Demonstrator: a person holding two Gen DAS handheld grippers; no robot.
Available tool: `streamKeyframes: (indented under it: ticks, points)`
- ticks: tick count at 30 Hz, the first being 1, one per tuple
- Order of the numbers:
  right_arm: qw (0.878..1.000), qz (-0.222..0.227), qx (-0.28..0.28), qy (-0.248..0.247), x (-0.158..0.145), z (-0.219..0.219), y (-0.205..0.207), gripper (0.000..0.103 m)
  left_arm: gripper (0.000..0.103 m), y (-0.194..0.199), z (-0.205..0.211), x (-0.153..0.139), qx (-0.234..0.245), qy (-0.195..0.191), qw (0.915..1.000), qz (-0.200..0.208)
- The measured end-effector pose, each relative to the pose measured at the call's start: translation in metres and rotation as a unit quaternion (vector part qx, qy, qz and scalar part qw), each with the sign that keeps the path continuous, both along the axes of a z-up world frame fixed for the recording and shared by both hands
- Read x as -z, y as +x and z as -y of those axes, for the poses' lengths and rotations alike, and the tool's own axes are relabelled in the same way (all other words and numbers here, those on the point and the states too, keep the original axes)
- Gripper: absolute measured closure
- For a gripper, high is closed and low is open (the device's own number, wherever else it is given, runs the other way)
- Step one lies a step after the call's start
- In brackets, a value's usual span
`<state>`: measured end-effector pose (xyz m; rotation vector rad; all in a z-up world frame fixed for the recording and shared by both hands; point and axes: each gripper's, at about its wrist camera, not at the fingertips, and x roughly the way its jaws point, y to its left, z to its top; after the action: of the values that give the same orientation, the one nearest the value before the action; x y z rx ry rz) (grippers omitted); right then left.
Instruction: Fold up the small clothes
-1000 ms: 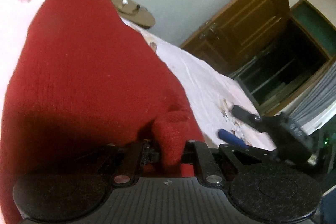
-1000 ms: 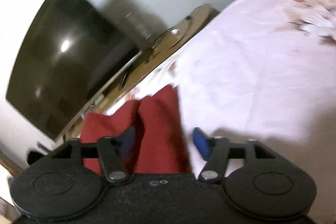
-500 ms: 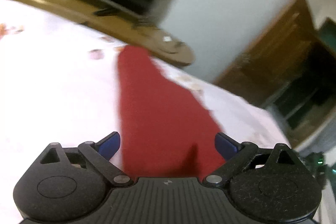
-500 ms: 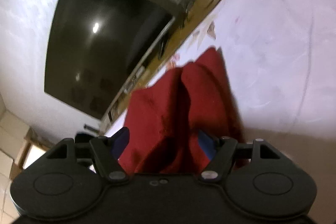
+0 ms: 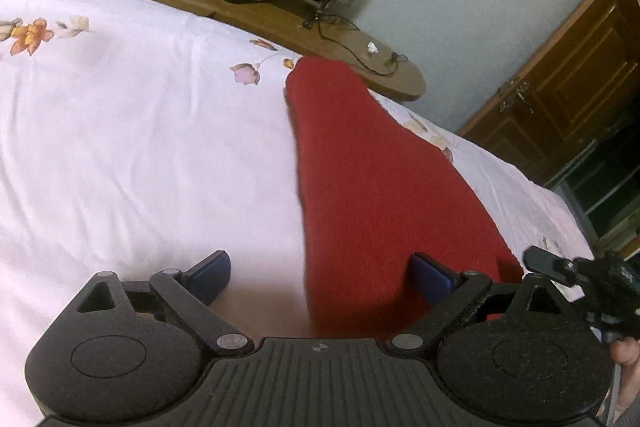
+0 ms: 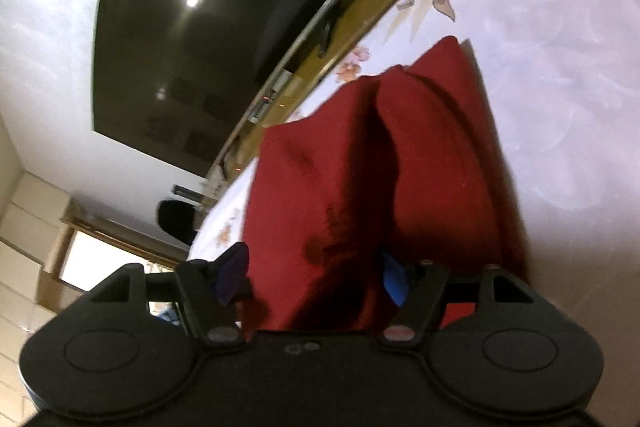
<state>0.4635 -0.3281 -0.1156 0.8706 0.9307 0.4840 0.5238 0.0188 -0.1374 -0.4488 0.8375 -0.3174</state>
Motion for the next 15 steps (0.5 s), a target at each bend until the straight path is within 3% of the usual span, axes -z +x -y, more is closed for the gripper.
streamKeyframes:
  ticks: [2,5,8,10,12,15]
  points:
    - [1.000,-0.001,-0.002,0.010,0.002,-0.002,0.006,0.036,0.007,0.008,0.002,-0.003,-0.001,0.003,1.0000,0.002]
    - [0.998,-0.013,-0.001,0.064,0.012,-0.005,0.016,0.036,0.007,0.019,0.000,-0.001,-0.013,-0.007,0.9999,0.004]
    - [1.000,-0.018,0.007,0.022,0.015,-0.013,0.022,0.060,0.007,0.028,0.000,0.004,-0.019,-0.011,0.9997,-0.006]
    - [1.000,-0.004,0.004,-0.023,0.009,-0.019,0.020,0.085,0.007,0.031,0.006,0.001,-0.016,0.002,0.9999,-0.005]
    - [0.996,0.041,0.001,-0.076,-0.006,-0.027,0.014,0.088,0.007,0.026,0.008,-0.008,-0.017,-0.001,0.9997,0.020]
    - [0.988,0.109,-0.005,-0.112,-0.038,-0.035,-0.001,0.088,0.007,0.022,0.012,-0.021,-0.018,-0.011,0.9986,0.049]
